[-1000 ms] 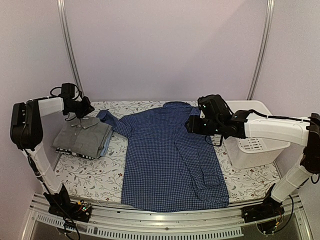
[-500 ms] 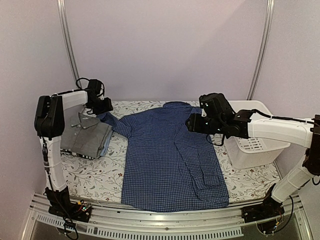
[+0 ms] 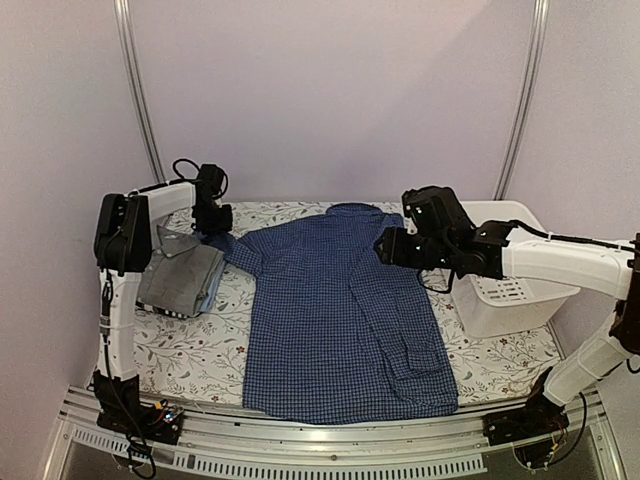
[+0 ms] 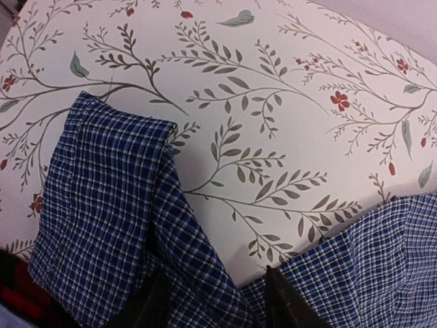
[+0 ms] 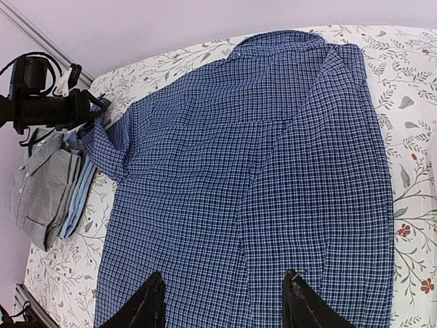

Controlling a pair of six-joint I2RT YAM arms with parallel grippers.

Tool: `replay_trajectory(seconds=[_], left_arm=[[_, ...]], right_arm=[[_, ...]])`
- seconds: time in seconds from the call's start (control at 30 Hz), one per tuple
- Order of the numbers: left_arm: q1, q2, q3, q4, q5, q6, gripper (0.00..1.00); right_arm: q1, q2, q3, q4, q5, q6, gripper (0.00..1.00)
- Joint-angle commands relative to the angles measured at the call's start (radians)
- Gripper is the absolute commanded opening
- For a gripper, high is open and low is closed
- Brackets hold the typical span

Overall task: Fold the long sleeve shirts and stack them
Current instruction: Pick up the sleeve from the corner of the board.

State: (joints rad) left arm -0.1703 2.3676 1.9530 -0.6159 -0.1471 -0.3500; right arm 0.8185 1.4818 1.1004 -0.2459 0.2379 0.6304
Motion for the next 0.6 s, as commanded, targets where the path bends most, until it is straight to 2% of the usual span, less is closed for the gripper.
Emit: replay_trajectory(seconds=[0.0, 0.17, 0.37, 0.57], left_arm=[[-0.014, -0.014, 0.001, -0.01, -0.016, -0.022, 0.33], [-0.026, -0.075, -0.015, 0.017, 0.008, -0.012, 0.0], [-0.063, -0.151, -0.041, 0.034, 0.041, -0.006, 0.0], [-0.184, -0.24, -0.127, 0.056, 0.011, -0.014, 0.0]], right_arm=[[0.007, -0.045, -0.017, -0.01, 0.012, -0.011, 0.56], [0.007, -0.065, -0.024, -0.004, 0.015, -0.012, 0.55], [0.007, -0.07, -0.027, 0.001, 0.011, -0.011, 0.55], [0.007, -0.074, -0.034, 0.006, 0.02, -0.011, 0.55]])
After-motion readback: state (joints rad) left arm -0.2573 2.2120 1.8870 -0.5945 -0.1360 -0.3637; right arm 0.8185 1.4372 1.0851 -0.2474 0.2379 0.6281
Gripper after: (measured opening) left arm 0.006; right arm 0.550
